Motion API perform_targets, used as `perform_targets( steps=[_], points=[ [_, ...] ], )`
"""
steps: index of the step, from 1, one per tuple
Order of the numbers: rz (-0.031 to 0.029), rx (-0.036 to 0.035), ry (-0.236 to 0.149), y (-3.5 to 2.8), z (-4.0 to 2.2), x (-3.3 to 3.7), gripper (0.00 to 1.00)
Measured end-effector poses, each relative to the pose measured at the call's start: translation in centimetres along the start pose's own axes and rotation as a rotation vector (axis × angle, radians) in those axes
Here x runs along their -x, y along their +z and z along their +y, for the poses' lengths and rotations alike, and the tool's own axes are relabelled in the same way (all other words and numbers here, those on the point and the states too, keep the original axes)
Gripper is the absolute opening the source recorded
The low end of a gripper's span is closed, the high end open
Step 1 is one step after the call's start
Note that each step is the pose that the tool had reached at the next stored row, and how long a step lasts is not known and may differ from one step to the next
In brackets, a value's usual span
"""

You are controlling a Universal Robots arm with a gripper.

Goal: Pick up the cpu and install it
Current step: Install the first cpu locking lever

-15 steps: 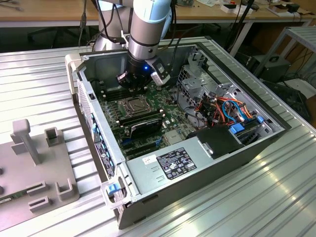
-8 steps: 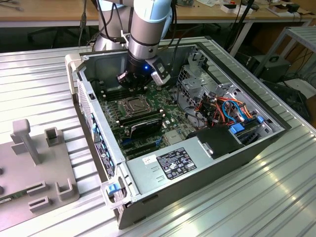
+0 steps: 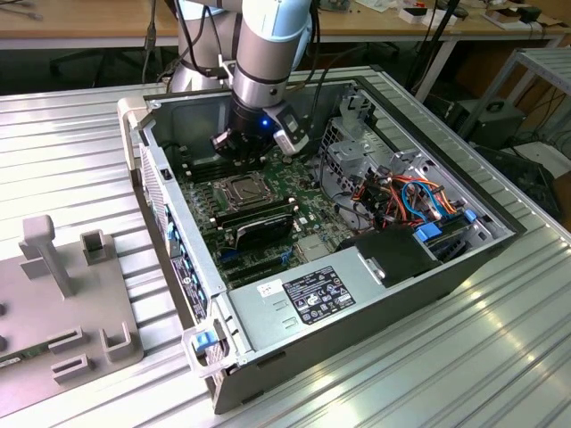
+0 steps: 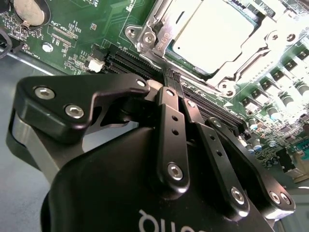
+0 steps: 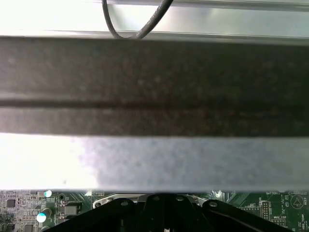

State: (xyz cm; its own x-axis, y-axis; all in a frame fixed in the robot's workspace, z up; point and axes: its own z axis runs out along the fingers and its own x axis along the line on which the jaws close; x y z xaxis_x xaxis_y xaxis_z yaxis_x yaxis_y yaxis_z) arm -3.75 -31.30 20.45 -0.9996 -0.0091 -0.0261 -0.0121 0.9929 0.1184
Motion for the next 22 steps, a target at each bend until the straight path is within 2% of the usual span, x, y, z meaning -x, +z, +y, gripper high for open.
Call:
perform_targets(
  steps=[8,12,13,15,17,22],
  points=[
    [-0.0002,0.0002,0.0,0.38,-0.08,-0.01,0.11],
    [-0.0002,0.0074,0.0,0.39,-0.02,0.0,0.11],
    [-0.0003,0.0079,0.0,0.33,0.0,0.0,0.11],
    [-0.0003,0.0078,0.0,-0.35,0.08,0.01,0.11],
    [-0.0003,0.0077,0.0,-0.74,0.13,0.02,0.11],
    [-0.0002,-0.0012,0.0,-1.1,0.14,0.04,0.11]
  ],
)
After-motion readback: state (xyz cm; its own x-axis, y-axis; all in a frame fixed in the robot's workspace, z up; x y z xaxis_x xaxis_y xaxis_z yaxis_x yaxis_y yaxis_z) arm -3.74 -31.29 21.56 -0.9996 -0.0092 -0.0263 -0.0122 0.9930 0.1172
